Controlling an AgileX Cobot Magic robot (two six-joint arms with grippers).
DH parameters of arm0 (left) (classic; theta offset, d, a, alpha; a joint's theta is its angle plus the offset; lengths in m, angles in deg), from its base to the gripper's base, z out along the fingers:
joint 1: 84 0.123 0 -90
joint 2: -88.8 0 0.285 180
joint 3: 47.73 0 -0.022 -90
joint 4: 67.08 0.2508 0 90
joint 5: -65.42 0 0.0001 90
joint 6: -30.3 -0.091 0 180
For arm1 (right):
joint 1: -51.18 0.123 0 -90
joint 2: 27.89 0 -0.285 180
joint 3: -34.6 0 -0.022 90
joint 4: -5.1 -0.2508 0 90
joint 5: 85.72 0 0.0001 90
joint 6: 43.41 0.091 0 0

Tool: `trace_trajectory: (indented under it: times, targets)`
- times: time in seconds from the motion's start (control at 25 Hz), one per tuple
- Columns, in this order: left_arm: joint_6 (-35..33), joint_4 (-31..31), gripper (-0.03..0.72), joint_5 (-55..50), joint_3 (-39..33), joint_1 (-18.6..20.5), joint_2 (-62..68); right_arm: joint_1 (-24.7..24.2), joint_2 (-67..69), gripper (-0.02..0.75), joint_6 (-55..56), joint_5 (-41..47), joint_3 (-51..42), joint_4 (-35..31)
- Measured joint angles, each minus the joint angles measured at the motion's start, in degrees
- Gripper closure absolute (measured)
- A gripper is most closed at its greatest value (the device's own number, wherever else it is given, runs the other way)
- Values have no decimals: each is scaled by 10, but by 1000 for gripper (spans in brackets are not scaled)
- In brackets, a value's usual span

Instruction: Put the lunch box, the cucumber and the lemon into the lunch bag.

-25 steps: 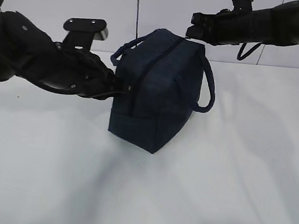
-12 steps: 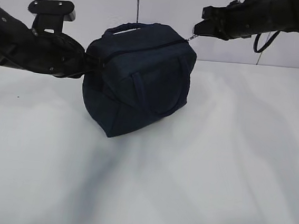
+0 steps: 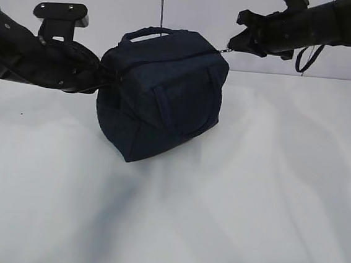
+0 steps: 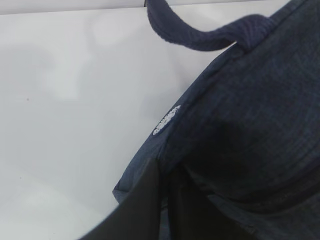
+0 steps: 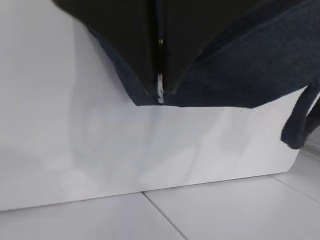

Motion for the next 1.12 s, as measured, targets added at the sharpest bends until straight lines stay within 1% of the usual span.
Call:
trace_trajectory:
  times: [0.12, 0.36, 0.48, 0.64, 0.84, 1.12]
  targets:
    - [0, 0, 698, 0, 0, 0, 0, -2, 15, 737, 29, -10, 0, -4]
    - [0, 0, 698, 0, 0, 0, 1, -7, 50, 737, 48, -16, 3, -66]
    - [0, 0, 698, 0, 0, 0, 1, -8, 70, 737, 49, -4, 18, -83]
    - [0, 0, 698, 0, -1, 0, 1, -8, 91, 737, 49, 10, 41, -87]
    - [0, 0, 698, 0, -1, 0, 1, -8, 101, 737, 37, 33, 43, -89]
    - [0, 0, 698, 0, -1, 3, 1, -9, 101, 737, 20, 33, 46, -52]
